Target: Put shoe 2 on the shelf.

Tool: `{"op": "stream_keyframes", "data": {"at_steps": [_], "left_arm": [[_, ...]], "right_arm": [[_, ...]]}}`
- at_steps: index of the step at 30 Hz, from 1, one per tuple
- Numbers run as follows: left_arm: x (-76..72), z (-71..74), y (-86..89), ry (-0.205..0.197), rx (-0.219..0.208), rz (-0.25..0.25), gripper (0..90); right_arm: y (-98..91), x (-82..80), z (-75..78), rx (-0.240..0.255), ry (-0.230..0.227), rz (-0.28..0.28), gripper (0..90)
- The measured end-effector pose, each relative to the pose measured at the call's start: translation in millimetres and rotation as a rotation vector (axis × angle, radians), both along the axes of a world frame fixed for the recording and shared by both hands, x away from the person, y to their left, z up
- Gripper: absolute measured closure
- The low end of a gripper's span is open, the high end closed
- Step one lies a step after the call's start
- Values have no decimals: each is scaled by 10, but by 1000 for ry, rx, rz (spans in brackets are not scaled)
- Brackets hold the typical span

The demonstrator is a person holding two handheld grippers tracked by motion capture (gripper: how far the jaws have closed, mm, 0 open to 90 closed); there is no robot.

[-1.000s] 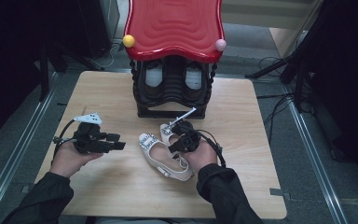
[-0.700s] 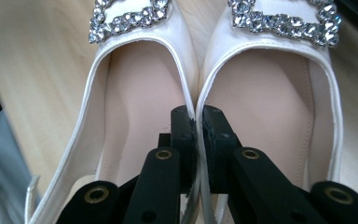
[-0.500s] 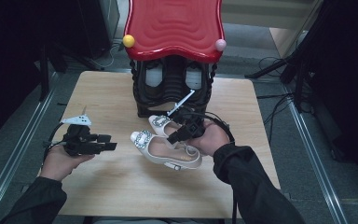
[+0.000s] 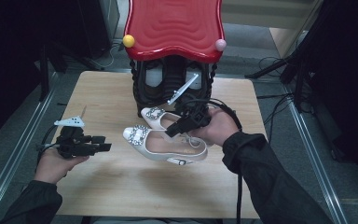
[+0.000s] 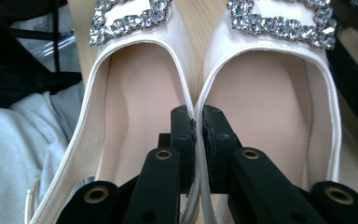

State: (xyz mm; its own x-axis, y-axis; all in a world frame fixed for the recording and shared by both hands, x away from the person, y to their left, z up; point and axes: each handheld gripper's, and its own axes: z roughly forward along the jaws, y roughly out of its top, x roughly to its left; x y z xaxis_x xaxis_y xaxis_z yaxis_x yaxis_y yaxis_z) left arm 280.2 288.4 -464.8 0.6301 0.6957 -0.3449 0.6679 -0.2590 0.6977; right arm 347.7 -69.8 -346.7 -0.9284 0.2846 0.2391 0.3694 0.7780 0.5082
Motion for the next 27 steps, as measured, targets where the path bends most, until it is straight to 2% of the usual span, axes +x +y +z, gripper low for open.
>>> {"op": "stream_keyframes", "data": {"at_steps": [2,5,8,12,19,23,26,27], "left_arm": [[-4,-2,6,1,3,2,497],[-5,-2,5,4,4,1,497],[-2,-1,-1,2,4,-2,497],[7,-3,-11,1,4,-4,498],[31,-7,-36,-3,7,-17,499],[44,-6,-53,-1,8,-27,500],[49,-5,-76,-4,7,-30,500],[51,-6,-80,-3,6,-32,500]], "right_arm": [[-32,-11,81,27,17,-15,859],[-65,-11,169,61,25,-36,859],[-106,-5,294,116,24,-69,859],[-169,24,504,192,-1,-107,859],[-250,53,836,290,-40,-167,860],[-262,71,974,332,-41,-191,861],[-269,139,1094,401,-42,-220,861],[-268,159,1124,409,-38,-225,861]]}}
